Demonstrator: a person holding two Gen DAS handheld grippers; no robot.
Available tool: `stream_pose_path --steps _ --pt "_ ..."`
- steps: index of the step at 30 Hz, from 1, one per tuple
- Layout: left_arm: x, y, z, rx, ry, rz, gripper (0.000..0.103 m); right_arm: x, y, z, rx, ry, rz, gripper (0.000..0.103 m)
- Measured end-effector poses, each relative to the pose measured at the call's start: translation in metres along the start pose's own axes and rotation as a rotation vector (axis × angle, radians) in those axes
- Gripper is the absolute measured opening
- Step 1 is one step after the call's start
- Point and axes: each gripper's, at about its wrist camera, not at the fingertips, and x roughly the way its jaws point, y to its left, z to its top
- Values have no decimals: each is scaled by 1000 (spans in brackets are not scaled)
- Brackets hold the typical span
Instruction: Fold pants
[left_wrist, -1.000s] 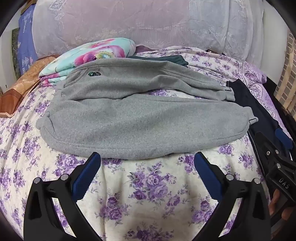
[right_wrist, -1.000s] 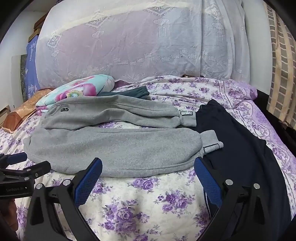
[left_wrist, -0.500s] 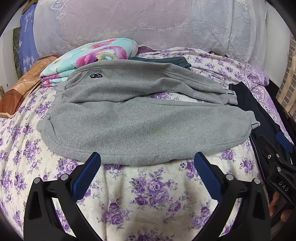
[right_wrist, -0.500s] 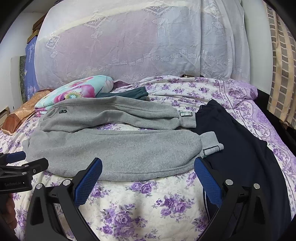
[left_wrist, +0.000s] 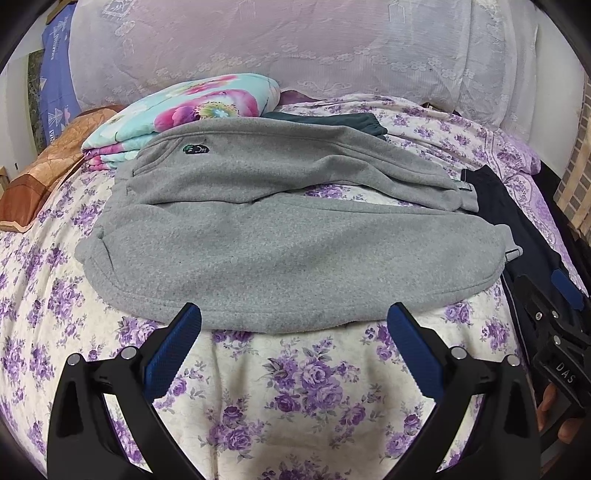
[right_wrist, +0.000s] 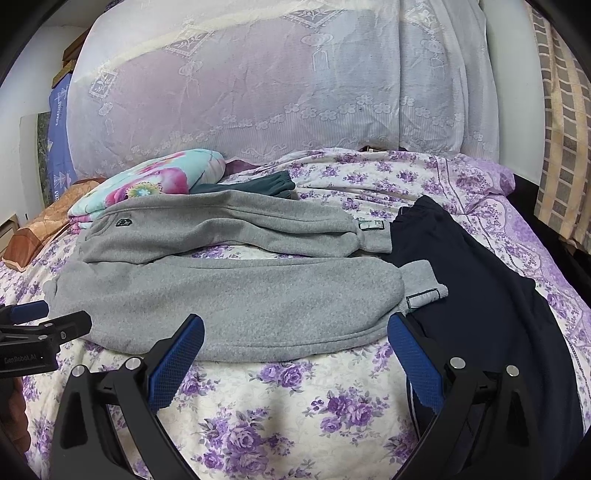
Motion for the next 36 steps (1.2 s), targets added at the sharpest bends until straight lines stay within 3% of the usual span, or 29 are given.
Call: stream_pose_path --steps 36 --pt "-11 4 1 -10 -7 -1 98 -4 -5 -4 8 2 3 100"
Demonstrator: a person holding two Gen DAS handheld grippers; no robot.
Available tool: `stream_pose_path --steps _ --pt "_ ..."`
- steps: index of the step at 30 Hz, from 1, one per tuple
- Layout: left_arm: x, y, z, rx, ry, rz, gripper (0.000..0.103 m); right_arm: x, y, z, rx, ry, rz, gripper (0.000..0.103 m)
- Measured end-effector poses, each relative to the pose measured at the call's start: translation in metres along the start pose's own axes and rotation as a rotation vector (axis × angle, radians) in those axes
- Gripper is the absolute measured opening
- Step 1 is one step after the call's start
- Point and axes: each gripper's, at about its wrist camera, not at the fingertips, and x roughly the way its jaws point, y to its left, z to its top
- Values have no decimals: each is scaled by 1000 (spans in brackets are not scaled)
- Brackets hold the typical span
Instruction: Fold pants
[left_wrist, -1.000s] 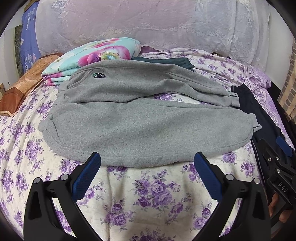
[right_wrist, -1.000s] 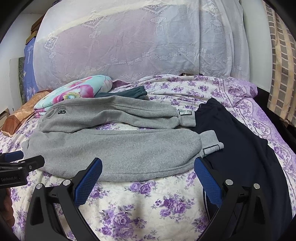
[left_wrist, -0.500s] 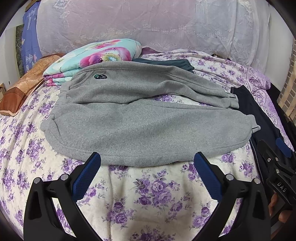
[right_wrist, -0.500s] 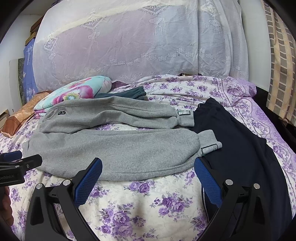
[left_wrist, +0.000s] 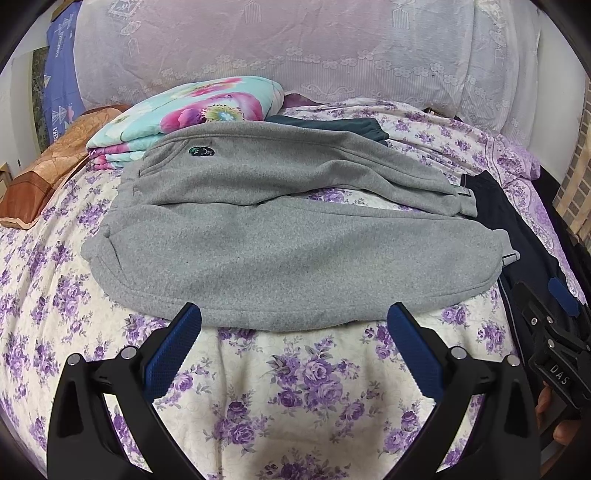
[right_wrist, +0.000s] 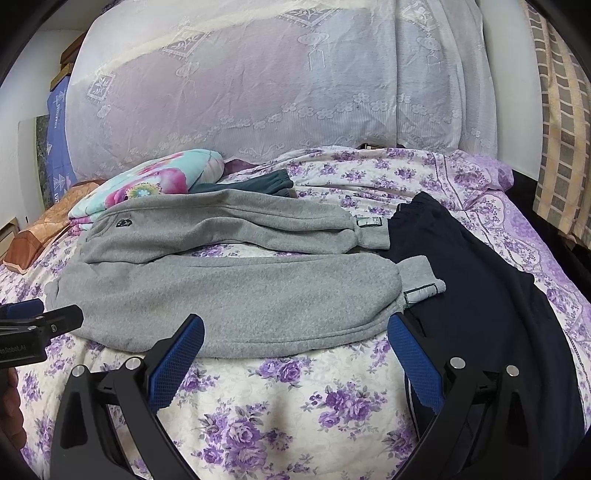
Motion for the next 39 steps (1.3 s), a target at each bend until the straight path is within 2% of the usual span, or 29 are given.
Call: stream_pose_path --steps 17,21,26,30,32,34,36,38,39 --pt "5 2 -1 -3 17 4 98 4 2 -3 -1 11 3 100" --pt "16 9 -2 -21 62 -31 98 9 0 -5 0 27 5 100" --pt "40 59 -5 -154 158 -88 98 11 -4 -8 -4 40 -4 100" --pt "54 117 -10 -290 197 -49 98 20 -8 -12 3 70 -10 100" --pt "62 142 -9 -349 205 -20 95 26 -8 -15 7 90 -4 100" --pt "78 162 -4 -395 235 -9 80 33 -9 -18 18 114 5 100" --pt "101 173 6 -425 276 -49 80 39 -12 -19 35 134 8 100" --pt "116 174 16 -427 277 -41 75 43 -19 -20 72 150 6 100" --pt "119 172 22 -420 267 -29 60 46 -25 -19 94 157 7 100"
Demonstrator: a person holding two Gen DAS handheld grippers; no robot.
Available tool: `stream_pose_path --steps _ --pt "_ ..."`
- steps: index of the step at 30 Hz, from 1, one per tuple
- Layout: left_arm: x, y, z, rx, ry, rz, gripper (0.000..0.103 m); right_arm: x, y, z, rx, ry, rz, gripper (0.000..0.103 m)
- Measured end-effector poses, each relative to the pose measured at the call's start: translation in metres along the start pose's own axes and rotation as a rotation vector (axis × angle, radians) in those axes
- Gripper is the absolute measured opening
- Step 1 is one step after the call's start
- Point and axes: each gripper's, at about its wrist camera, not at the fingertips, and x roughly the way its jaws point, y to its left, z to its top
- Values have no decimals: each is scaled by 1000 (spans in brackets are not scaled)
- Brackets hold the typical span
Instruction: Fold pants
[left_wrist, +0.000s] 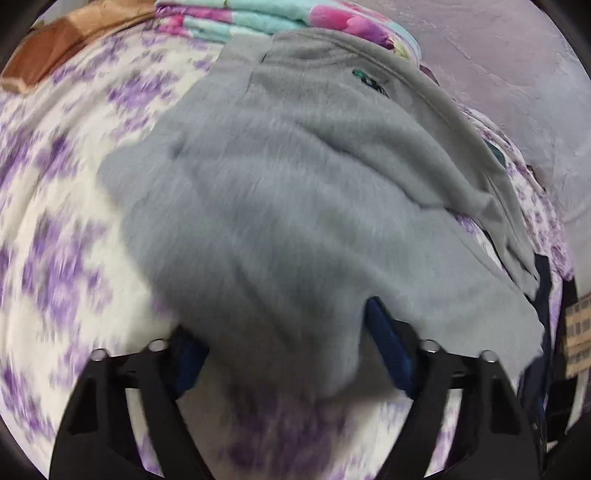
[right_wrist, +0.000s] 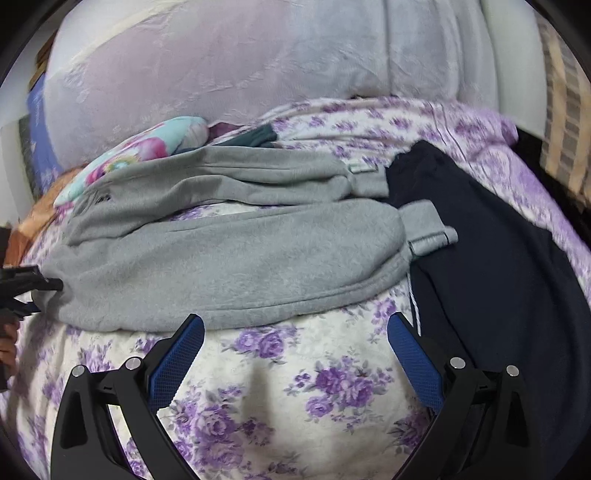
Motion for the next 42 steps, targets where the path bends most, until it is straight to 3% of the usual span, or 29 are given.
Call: stream_pose_path --steps 1,3,7,9,10,11,12,14,15,16,17,20,24,28,31,32,33,34,35,36,37,39,40,42 --pt "1 -6 6 13 -17 8 40 3 -10 2 40 15 -2 100" --pt "-5 -15 10 23 -55 12 23 8 -29 7 121 40 -9 100" --pt "-31 -32 5 93 -201 67 22 26 -62 23 243 61 4 100" --pt "-36 -33 4 94 -223 68 22 47 -72 32 293 111 15 93" --pt "-35 -35 5 95 -221 71 22 63 -76 36 317 150 38 84" --pt "-33 -35 5 94 -216 75 22 76 -79 38 349 183 68 67" --pt "-32 -33 4 88 -208 77 22 94 -82 41 393 220 120 60" --pt "-29 -27 4 69 -192 69 22 115 -85 44 413 250 114 58" --pt "-27 -27 5 60 -187 65 22 122 -90 46 444 224 112 57" --pt "-26 -26 5 52 -186 60 22 123 -88 49 447 211 104 46" --pt "-26 -24 5 46 -186 54 22 124 -87 52 441 209 108 16" --pt "-39 -18 4 29 -205 27 21 99 -80 57 417 172 193 12" --pt "-90 -5 -8 34 -286 9 18 6 -78 50 373 62 355 12" --pt "-146 17 -44 56 -329 -46 18 -62 -81 20 305 37 394 14" --pt "-148 26 -79 115 -266 -15 21 -67 -89 -15 284 141 320 20" --pt "-143 29 -90 143 -228 4 24 -62 -92 -27 278 196 272 30" --pt "-136 32 -98 167 -191 26 32 -51 -92 -38 263 258 220 38" --pt "-127 38 -106 186 -155 67 44 -42 -96 -50 255 316 145 51" --pt "-122 45 -112 180 -139 105 51 -40 -99 -54 258 322 114 52" --pt "-120 52 -113 159 -132 128 65 -41 -101 -52 259 313 118 53" --pt "-125 58 -113 129 -135 129 70 -47 -101 -45 247 285 114 56" --pt "-144 60 -109 114 -171 99 72 -66 -101 -25 203 174 39 71" --pt "-154 58 -107 126 -211 119 75 -75 -100 -20 188 127 6 79" --pt "-171 48 -103 164 -304 182 86 -96 -102 1 153 -10 -78 86"
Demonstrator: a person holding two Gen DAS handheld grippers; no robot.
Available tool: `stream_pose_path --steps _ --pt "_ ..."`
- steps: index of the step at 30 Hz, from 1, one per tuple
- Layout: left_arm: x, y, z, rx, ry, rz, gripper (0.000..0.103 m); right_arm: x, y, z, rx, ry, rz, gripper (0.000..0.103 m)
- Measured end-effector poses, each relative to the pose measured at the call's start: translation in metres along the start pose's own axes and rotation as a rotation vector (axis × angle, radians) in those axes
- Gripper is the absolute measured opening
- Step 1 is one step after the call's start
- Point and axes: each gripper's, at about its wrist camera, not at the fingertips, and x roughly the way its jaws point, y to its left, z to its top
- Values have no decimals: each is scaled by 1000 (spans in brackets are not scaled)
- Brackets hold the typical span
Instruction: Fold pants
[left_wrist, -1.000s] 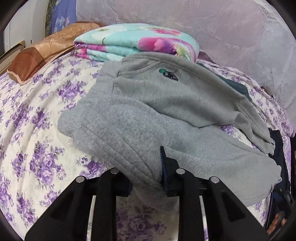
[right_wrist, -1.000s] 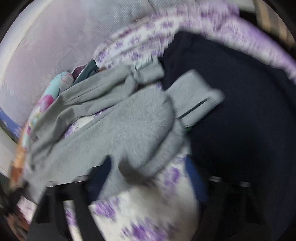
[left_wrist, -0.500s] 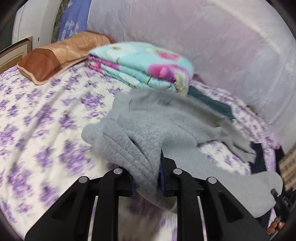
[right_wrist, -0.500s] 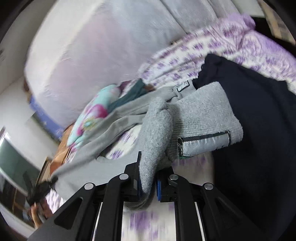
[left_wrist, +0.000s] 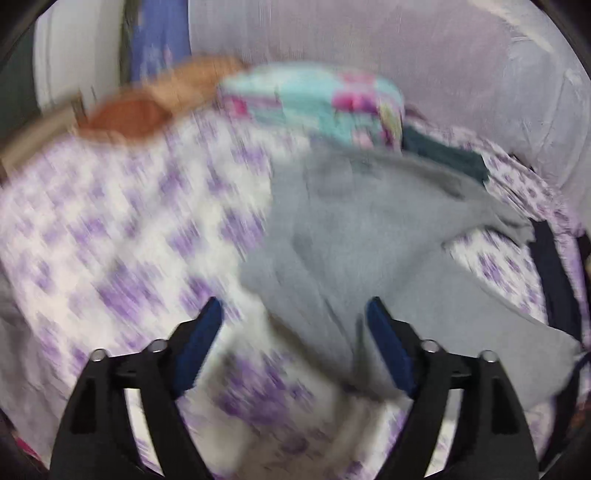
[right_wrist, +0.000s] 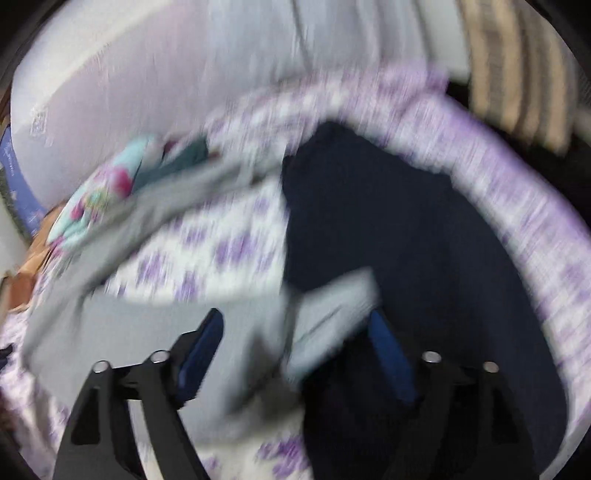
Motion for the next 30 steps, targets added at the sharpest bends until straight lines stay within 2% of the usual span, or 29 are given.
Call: stream_pose_path --steps 1,3,5,6,9,11,12,14,16,19,20,21,22,23,26,28,30 --pt "-9 -6 9 32 -66 40 89 -6 1 6 -12 -53 -28 89" --pt "-15 -14 21 50 -123 51 89 1 5 24 -25 -90 -31 89" --pt "-12 -32 38 75 -169 9 90 13 22 49 -45 -118 63 92" --pt "-8 -42 45 87 -176 -13 91 22 29 57 -54 -122 83 94" --pt "19 -78 72 108 -211 -69 93 92 60 97 -72 -69 103 96" --pt "55 -103 90 112 -195 -19 93 139 71 114 -40 -19 89 96" --pt "75 -113 97 118 -178 13 93 175 72 126 -3 36 80 95" --pt "106 -121 104 100 -125 63 93 216 71 135 61 88 70 81" --pt "130 -122 107 55 -95 58 93 260 66 144 143 149 80 77" --pt "153 -112 100 15 -77 40 93 299 66 143 214 193 84 72" --pt "157 -111 97 11 -77 35 93 307 70 143 217 200 90 66" --pt "161 -107 94 9 -77 27 93 314 73 143 214 204 101 56" --pt "166 -105 91 11 -69 18 93 323 79 144 196 218 119 19" --pt "170 -104 90 14 -58 12 93 329 84 145 171 239 128 5" --pt "182 -102 88 16 -6 -4 93 310 91 149 126 195 121 4" --pt "184 -101 87 14 -2 -3 93 272 77 158 165 150 175 4" --pt "180 -100 87 19 -9 -1 93 235 62 163 181 115 189 4"
